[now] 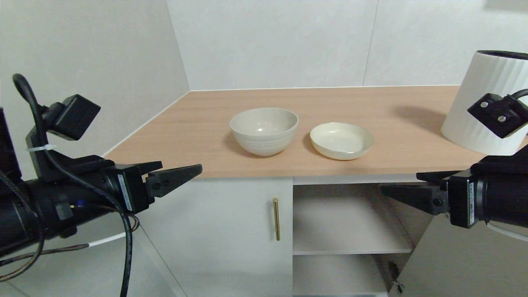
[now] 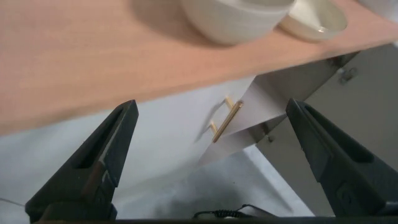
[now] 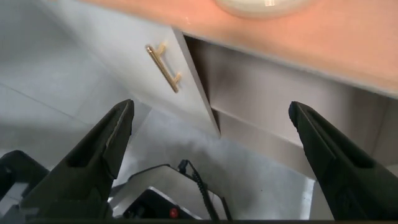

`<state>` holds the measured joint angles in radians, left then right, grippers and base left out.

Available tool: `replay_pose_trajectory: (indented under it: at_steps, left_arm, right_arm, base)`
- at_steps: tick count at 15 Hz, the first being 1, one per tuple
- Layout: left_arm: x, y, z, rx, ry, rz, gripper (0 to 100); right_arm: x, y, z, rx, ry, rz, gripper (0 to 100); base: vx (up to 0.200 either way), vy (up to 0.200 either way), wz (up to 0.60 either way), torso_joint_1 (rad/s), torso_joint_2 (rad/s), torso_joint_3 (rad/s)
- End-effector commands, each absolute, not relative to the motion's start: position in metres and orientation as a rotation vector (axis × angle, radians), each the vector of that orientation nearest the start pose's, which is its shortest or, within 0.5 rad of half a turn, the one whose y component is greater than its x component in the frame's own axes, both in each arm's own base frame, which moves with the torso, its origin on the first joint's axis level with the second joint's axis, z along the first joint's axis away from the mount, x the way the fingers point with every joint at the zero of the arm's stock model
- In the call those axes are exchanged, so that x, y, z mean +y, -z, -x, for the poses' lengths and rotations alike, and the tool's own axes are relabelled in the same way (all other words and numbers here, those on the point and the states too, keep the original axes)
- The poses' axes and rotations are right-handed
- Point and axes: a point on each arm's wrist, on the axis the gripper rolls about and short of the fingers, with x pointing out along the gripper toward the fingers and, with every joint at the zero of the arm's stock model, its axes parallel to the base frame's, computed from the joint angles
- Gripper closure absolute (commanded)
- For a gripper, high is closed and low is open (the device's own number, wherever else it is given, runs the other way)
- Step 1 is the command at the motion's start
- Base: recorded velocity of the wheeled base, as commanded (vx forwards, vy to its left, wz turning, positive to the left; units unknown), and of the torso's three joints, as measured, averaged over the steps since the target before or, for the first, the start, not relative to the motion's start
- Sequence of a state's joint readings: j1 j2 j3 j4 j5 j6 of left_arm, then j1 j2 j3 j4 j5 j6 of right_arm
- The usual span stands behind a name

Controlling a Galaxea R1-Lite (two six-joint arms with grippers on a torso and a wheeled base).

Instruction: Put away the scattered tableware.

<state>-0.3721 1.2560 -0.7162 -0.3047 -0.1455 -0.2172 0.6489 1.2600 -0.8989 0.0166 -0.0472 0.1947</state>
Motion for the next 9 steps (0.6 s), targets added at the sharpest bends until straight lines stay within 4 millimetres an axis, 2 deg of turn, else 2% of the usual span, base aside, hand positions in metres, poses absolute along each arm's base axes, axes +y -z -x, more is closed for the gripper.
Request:
replay_pose_trajectory:
  at_steps: [1, 9]
  left_arm:
    - [-0.0758, -0.2325, -0.1851, 0.311, 0.484, 0.184, 0]
    - [-0.0785, -0.2259, -0.1920, 0.343, 0.479, 0.180, 0]
  right_arm:
    - [0.1172, -0.2553, -0.1563, 0.423, -0.555, -0.053, 0]
    - [0.1186, -0.2534, -0.1588, 0.431, -0.551, -0.050, 0]
  base:
    - [0.000, 0.000, 0.00, 0.173, -0.47, -0.300]
    - [0.000, 0.000, 0.00, 0.195, -0.48, -0.286]
